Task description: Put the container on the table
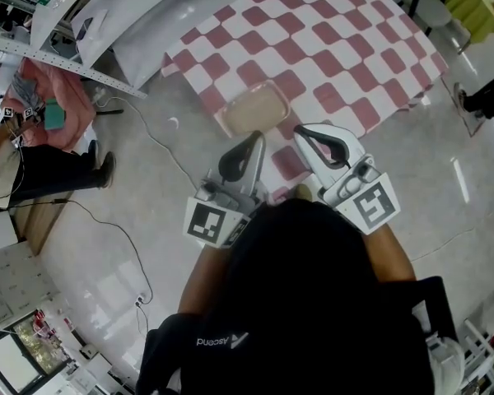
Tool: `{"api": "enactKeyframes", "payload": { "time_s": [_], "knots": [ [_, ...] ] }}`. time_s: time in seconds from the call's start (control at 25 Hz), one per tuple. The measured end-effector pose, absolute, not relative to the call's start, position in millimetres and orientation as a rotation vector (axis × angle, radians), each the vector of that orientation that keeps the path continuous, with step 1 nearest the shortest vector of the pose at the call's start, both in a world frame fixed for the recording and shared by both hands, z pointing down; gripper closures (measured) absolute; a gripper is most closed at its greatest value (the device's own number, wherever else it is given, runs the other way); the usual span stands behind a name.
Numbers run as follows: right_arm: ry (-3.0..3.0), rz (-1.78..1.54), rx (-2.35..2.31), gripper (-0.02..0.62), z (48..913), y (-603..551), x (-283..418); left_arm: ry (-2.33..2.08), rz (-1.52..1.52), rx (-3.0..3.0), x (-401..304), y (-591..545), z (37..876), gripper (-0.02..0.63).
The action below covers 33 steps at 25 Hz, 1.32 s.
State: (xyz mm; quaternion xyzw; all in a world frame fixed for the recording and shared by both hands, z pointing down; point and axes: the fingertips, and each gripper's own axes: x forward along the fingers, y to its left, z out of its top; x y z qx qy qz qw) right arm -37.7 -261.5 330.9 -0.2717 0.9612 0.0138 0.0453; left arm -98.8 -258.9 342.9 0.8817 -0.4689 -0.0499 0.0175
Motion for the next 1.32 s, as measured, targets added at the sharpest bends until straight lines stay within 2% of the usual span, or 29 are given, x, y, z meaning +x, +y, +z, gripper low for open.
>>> {"api": "enactKeyframes", "payload": {
  "time_s": [0.2,1.32],
  "knots": [
    [2.932,0.053,-0.820,0.592,329,-250,-38,-1.410,-0.066,2.846,-83,-246,342,0.595],
    [2.962,0.073,-0.802,0.592,333,-230,-40,-1.387,-0.130,2.837,-85,-228,334,0.595]
  ]
}}
